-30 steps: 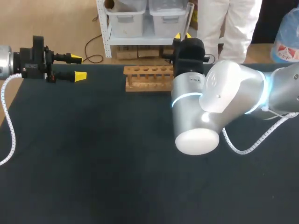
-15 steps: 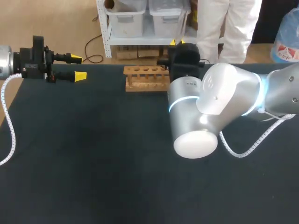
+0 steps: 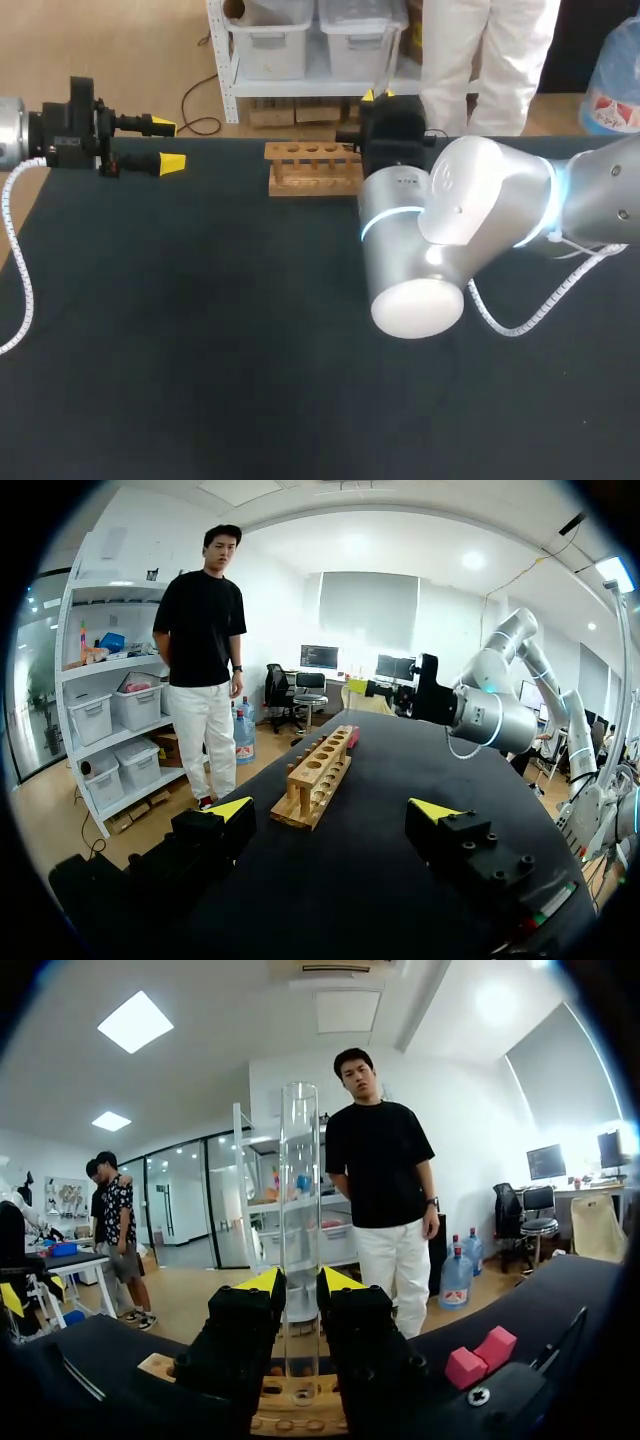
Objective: Grasp the test tube, adjust it, and insert it.
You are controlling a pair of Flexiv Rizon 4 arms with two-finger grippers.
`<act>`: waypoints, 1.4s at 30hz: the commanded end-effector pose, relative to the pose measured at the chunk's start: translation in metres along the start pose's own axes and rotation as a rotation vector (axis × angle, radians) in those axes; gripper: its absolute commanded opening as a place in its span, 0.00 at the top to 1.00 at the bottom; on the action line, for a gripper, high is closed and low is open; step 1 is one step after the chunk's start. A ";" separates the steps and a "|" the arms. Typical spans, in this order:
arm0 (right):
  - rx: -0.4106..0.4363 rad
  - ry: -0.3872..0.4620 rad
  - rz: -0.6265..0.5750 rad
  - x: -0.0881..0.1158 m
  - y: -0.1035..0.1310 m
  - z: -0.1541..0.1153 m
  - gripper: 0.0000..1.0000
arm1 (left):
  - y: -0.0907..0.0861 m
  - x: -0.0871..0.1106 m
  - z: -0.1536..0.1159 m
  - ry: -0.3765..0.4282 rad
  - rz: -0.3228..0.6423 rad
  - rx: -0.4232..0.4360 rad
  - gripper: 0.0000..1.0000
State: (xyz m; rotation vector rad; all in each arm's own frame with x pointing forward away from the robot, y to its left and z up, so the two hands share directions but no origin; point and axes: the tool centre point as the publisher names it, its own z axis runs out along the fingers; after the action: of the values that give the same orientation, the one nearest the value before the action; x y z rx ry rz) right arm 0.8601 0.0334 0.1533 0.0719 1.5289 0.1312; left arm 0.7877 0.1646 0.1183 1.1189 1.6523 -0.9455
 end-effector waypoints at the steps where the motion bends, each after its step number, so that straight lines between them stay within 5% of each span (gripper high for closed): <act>1: -0.342 -0.003 0.002 0.002 -0.002 0.006 1.00 | -0.001 0.001 0.000 -0.005 0.003 -0.003 0.00; 42: -0.348 0.032 -0.001 0.022 -0.006 0.018 1.00 | -0.001 0.001 0.000 -0.005 0.003 -0.003 0.00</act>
State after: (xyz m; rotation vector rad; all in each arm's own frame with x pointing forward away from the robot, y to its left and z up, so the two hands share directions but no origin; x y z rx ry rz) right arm 0.8778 0.0336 0.1327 0.0614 1.5616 0.1297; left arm 0.7877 0.1646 0.1183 1.1188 1.6523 -0.9455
